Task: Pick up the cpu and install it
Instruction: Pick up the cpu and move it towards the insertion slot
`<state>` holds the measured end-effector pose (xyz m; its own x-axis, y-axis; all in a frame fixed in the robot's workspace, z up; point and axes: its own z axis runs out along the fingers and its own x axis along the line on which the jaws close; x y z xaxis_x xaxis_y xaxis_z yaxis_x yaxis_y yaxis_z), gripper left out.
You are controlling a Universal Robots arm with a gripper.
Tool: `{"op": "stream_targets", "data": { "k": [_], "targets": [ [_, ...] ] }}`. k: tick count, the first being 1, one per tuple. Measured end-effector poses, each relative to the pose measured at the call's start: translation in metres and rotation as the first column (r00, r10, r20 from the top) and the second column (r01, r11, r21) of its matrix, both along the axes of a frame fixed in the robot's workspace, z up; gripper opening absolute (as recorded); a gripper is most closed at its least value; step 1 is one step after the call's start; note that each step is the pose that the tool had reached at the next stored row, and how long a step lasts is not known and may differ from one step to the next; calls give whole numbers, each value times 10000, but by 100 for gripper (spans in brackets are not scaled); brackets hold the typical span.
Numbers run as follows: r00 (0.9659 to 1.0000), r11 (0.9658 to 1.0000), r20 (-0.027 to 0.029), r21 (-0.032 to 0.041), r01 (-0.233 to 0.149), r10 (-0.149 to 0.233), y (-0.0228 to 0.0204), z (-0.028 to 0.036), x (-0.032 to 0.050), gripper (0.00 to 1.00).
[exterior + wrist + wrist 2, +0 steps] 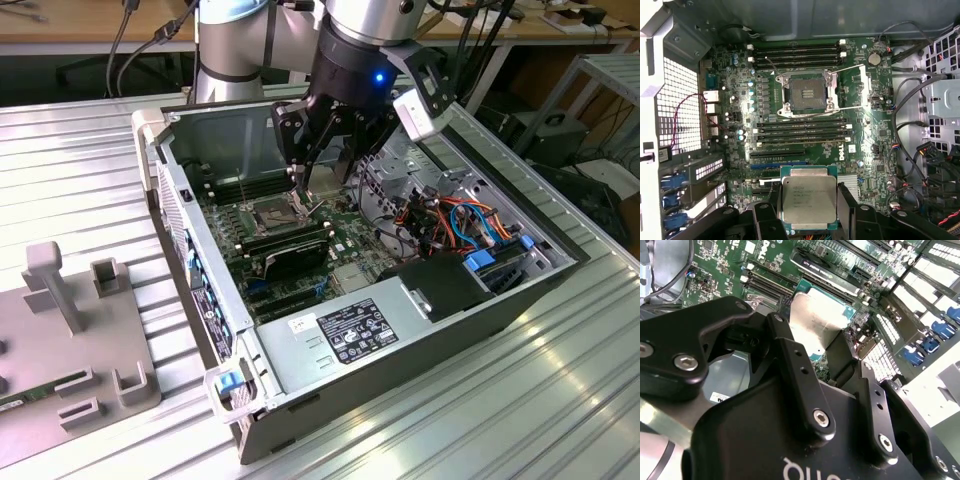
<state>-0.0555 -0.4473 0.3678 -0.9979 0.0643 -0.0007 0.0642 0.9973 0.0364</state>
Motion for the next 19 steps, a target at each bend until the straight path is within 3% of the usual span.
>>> {"op": "stream_targets", "data": {
  "k": [2,4,19],
  "targets": [
    [10000,10000,-1,0,0,0,5,0,0,54],
    [10000,10000,0,0,1,-1,37,0,0,54],
    [10000,10000,1,2,0,0,58,-4,0,54]
  ]
}}
